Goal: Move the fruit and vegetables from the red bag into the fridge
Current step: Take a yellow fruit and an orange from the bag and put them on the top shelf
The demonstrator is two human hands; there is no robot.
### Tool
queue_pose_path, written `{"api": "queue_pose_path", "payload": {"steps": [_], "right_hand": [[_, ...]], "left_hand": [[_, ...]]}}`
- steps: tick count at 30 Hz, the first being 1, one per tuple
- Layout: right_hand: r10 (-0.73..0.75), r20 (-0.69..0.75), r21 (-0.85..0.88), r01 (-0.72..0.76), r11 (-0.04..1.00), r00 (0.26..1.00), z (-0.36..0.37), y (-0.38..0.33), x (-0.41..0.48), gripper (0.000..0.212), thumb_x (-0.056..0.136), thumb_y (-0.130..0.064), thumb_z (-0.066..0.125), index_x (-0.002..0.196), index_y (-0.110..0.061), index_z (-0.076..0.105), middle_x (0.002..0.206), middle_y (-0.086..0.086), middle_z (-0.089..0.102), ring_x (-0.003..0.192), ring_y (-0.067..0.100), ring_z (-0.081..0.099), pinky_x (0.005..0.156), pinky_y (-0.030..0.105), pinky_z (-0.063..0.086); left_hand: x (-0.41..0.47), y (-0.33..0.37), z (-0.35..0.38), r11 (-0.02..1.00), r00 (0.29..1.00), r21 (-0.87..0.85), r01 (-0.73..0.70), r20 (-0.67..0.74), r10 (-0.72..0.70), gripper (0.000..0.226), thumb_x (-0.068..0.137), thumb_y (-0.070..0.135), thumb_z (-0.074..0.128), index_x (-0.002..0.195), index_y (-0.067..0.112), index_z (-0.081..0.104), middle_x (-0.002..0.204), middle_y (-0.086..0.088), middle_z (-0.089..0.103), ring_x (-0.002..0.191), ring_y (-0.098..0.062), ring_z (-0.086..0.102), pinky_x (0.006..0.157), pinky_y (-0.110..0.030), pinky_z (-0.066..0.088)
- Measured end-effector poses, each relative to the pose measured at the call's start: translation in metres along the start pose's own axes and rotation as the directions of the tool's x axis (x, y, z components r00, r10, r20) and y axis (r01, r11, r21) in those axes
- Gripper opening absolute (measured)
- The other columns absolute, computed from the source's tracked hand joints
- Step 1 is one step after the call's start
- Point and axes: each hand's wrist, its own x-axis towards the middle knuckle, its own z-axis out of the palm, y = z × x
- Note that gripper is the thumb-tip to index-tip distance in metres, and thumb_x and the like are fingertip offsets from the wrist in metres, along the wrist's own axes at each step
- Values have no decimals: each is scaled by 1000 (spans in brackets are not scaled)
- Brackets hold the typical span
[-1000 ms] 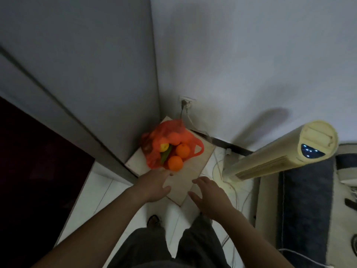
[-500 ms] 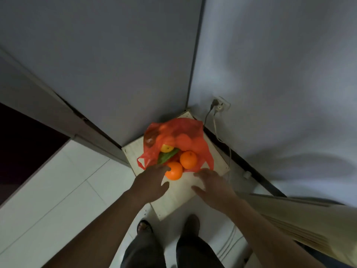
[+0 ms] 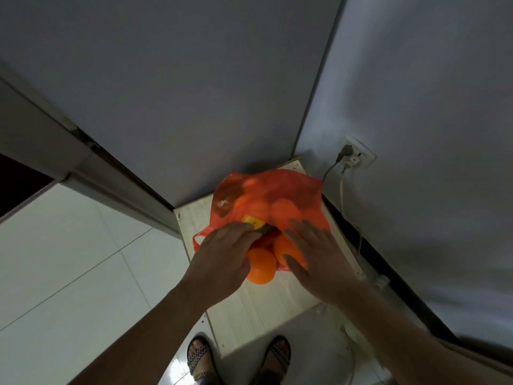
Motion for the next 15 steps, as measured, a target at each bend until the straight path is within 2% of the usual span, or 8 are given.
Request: {"api": "queue_pose_path", "payload": {"steps": [2, 5, 7, 10, 12, 15], "right_hand": [[-31, 29, -63, 33, 997, 999, 7, 0, 7, 57, 95, -55, 16, 140, -23, 32, 150, 1, 32, 138, 29, 31, 104, 58, 27], [-12, 62, -102, 18, 995, 998, 19, 5, 22, 68, 89, -63, 0, 148, -28, 4, 157, -8, -3, 145, 21, -2, 109, 51, 1], [33, 65, -63, -29, 998, 997, 24, 11, 34, 73, 83, -67, -6, 147, -32, -9, 154, -13, -18, 143, 17, -14, 110, 49, -4], [57, 33, -40, -56, 998, 998, 25, 19, 55, 82, 77, -71, -12, 147, -29, -4, 155, -11, -12, 144, 19, -7, 113, 48, 11], [65, 38, -14, -64, 998, 997, 24, 23, 69, 89, 75, -73, -13, 149, -25, 0, 157, -6, -5, 145, 19, -4, 114, 43, 15], [66, 52, -4, -66, 998, 996, 24, 32, 86, 91, 75, -77, -6, 148, -23, -2, 158, -3, -3, 145, 20, -4, 118, 41, 10]], "left_hand": [[5, -11, 9, 997, 998, 64, -53, 23, 51, 49, 74, 32, 56, 121, 20, 57, 121, -4, 63, 109, -24, 62, 87, -42, 53], [16, -29, 22, 972, 988, 210, -102, 133, 75, 68, 70, 43, 58, 132, 19, 44, 133, -8, 56, 120, -30, 54, 93, -51, 44], [26, -40, 27, 959, 987, 271, -81, 154, 40, 72, 73, 52, 54, 136, 20, 39, 140, -8, 49, 126, -31, 48, 97, -51, 39], [41, -55, 32, 982, 994, 186, -23, 114, 2, 75, 85, 63, 34, 146, 23, 19, 153, -3, 25, 139, -24, 27, 107, -42, 27], [54, -62, 35, 994, 990, 112, 13, 139, -29, 81, 83, 68, 24, 149, 25, 8, 157, 0, 13, 142, -20, 17, 110, -40, 25], [70, -68, 40, 996, 990, 83, -11, 140, -1, 86, 78, 67, 29, 147, 18, 18, 153, -6, 26, 138, -26, 31, 105, -46, 37]]}}
